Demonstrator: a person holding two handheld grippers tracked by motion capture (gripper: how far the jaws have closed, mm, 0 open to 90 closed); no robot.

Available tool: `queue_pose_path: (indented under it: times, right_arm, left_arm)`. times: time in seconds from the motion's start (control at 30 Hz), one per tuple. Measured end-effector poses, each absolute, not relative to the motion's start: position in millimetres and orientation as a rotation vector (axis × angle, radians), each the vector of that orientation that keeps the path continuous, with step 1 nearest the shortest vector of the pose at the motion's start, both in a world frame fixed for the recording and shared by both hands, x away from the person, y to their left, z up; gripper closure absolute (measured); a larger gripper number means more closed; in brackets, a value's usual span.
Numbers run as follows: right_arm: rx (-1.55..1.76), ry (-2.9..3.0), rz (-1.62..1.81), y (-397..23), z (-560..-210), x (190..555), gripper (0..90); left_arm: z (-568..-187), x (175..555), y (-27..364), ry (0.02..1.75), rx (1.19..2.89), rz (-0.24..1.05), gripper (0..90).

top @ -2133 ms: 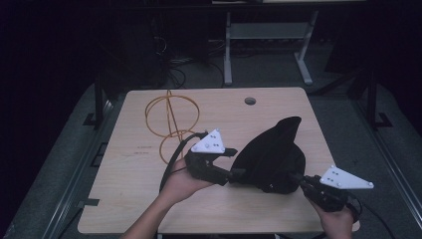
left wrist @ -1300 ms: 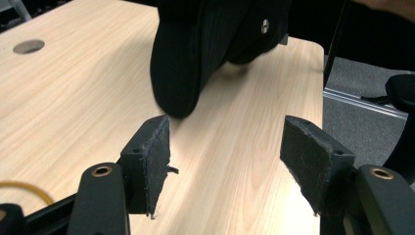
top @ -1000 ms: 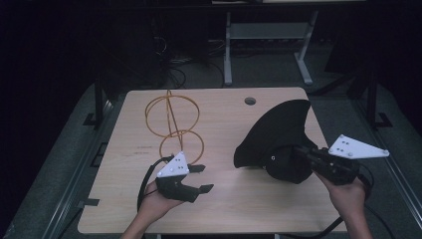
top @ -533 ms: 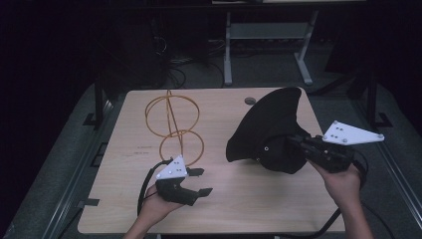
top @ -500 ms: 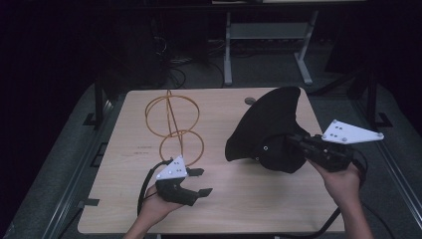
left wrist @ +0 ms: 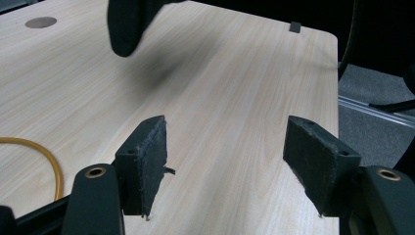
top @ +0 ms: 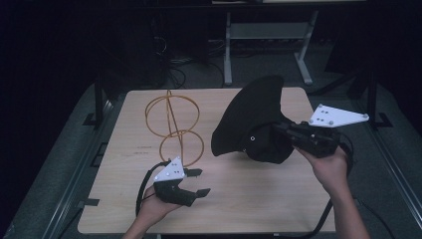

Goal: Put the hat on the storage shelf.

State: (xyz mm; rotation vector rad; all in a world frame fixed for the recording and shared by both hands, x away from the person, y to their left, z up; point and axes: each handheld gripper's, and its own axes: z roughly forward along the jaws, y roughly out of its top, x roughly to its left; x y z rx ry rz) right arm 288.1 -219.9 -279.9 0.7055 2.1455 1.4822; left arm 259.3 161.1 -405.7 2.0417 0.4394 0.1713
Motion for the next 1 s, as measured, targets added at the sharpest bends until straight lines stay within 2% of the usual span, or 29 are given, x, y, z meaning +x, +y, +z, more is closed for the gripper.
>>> queue_pose_path:
  times: [1.0]
  right_arm:
    - [0.563, 2.216, 1.573, -150.8, -235.8, 326.4, 89.4]
  left_arm:
    - [-410.4, 254.9, 156.9, 0.413, 2.053, 0.167, 31.2]
